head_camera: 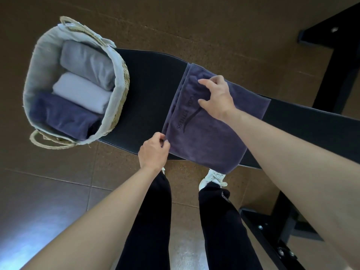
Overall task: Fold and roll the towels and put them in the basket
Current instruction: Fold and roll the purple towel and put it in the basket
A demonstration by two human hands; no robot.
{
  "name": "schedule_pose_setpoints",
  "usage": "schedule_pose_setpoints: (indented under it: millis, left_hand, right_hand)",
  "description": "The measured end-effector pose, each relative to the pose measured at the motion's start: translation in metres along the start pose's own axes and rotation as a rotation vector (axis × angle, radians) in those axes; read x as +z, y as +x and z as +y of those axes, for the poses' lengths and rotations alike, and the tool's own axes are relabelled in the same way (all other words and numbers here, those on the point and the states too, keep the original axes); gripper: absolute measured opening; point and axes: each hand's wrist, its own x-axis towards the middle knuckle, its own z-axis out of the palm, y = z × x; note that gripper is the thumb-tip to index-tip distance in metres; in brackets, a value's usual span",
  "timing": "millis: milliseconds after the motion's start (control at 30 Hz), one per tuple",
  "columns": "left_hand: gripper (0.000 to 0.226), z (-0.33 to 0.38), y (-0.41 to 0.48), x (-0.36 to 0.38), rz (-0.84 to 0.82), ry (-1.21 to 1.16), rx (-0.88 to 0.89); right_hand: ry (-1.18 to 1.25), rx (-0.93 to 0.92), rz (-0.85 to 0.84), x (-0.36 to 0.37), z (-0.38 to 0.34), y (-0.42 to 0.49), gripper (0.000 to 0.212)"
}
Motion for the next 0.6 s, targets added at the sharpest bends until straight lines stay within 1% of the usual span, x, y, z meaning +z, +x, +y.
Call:
schedule_pose_setpoints:
  millis: [133,200,233,300,333,367,433,500,600]
  left_hand:
    - [0.022,-0.017,0.006,-0.001,0.043,-0.142,0.026]
    - [0.021,-0.025,0.008,-0.001,0.065,-0.154,-0.004]
    - [0.021,-0.027,0.008,-0.001,0.076,-0.138,-0.036]
    - [0.016,-0.029,0.009,-0.001,0.101,-0.115,-0.111]
    - [0.014,-0.027,0.009,-0.001,0.114,-0.121,-0.136]
    - [0.017,-0.024,0.008,-0.002,0.124,-0.130,-0.145]
    - [0.028,-0.017,0.006,-0.003,0.133,-0.128,-0.114]
    - [0.036,-0.010,0.005,-0.002,0.121,-0.101,-0.078]
    - [0.037,-0.005,0.006,0.000,0.117,-0.079,-0.090]
  right_hand:
    - [-0.213,-0.051,-0.011,0.009,-0.001,-0.007,0.077]
    - [-0.279,-0.056,-0.041,0.012,-0.001,-0.010,0.082]
    - [-0.275,-0.059,-0.065,0.013,-0.001,-0.012,0.084]
    - [-0.167,-0.064,-0.078,0.011,0.002,-0.019,0.087]
    - [-0.079,-0.054,-0.047,0.011,0.005,-0.026,0.086]
    - [0.000,-0.033,0.018,0.010,0.009,-0.035,0.083]
    - [0.069,0.071,0.211,0.013,0.022,-0.061,0.074]
    - [0.069,0.249,0.359,0.024,0.036,-0.095,0.068]
    - [0.209,0.598,0.439,0.046,0.056,-0.143,0.067]
